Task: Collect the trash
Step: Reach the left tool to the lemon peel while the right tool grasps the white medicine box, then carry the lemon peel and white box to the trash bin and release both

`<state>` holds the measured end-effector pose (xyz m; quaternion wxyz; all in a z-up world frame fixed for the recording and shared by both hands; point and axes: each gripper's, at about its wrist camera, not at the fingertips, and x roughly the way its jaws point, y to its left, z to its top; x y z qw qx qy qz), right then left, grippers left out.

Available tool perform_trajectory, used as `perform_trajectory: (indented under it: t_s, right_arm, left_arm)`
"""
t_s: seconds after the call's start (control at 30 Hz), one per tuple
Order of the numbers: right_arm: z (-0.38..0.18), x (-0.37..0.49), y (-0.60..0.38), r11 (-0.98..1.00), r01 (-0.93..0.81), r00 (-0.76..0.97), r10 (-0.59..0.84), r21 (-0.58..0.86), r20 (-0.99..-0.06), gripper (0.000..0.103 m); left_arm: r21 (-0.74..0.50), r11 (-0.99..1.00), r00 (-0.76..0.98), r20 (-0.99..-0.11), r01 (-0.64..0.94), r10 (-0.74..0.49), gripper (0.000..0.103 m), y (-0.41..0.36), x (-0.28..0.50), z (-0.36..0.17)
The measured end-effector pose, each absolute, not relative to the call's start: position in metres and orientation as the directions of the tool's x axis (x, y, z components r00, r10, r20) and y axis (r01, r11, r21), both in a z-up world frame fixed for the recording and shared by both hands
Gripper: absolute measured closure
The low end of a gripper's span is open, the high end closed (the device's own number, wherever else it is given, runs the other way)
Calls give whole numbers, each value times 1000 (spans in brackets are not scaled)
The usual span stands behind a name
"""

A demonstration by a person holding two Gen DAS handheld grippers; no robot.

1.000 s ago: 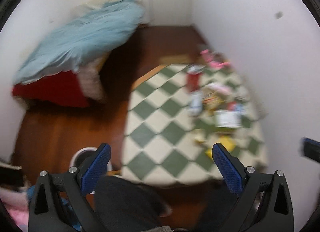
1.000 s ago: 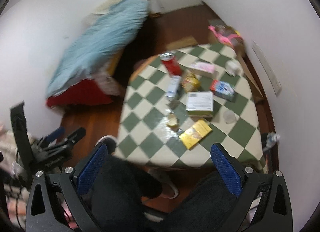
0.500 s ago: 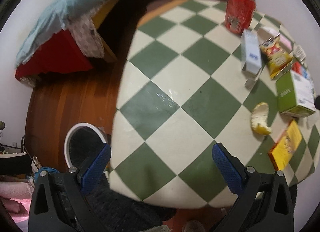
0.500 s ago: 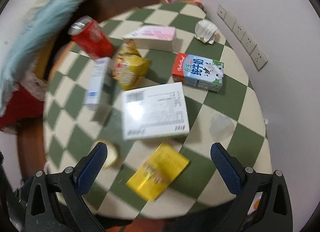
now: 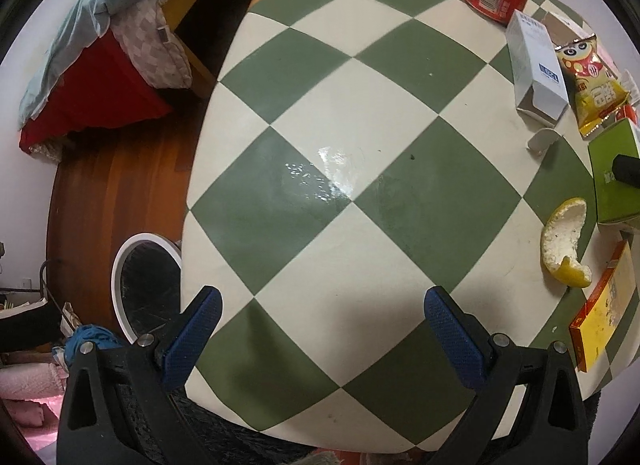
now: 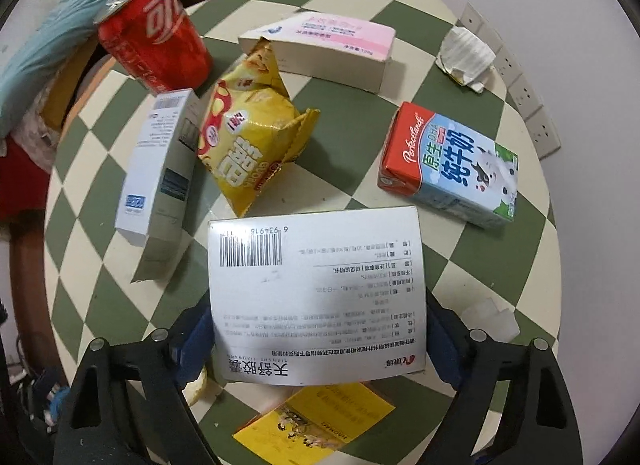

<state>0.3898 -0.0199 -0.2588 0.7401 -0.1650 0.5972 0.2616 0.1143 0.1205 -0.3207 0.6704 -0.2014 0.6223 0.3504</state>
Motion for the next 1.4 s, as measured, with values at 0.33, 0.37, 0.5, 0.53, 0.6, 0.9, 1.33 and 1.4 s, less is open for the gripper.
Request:
perform_trajectory:
  t_s: [0.33,0.37,0.5,0.53,0.6,0.9,1.33,1.4]
  right_arm:
    - [-206,378,-95,827,-554,239,265,93,-934,14]
    - [-202,379,-104,836,-542,253,262,88,-931,14]
    - [-207,396,-143,885,-457,256,233,95,-938,14]
    - [-210,397,-148,890,-445,250,229,99,-941,14]
    - [-220,400,-156,899,-425,245,222,101,-944,14]
    - [-214,399,-154,892,-443,272,223,84,-936,14]
    - [-187,377,-150,867,-482,283,295,131,-912,14]
    - [-182,373,-149,861,-489,285,310,141,-907,14]
  left_arm:
    - [-39,760,170,-981,-649,94,1,64,149,-284]
    - [-47,771,174,-981,-635,83,0,55,156,-286]
    - [-68,793,176,-983,-605,51,9,37,176,-300]
    - [-75,795,181,-983,-602,45,11,36,180,-303]
    - [-64,798,174,-983,-599,52,29,34,189,-310]
    - [7,813,206,-966,-582,155,75,24,213,-308]
    - [74,813,283,-916,-578,285,77,34,181,-238]
    - [80,805,298,-904,-588,307,77,39,177,-224]
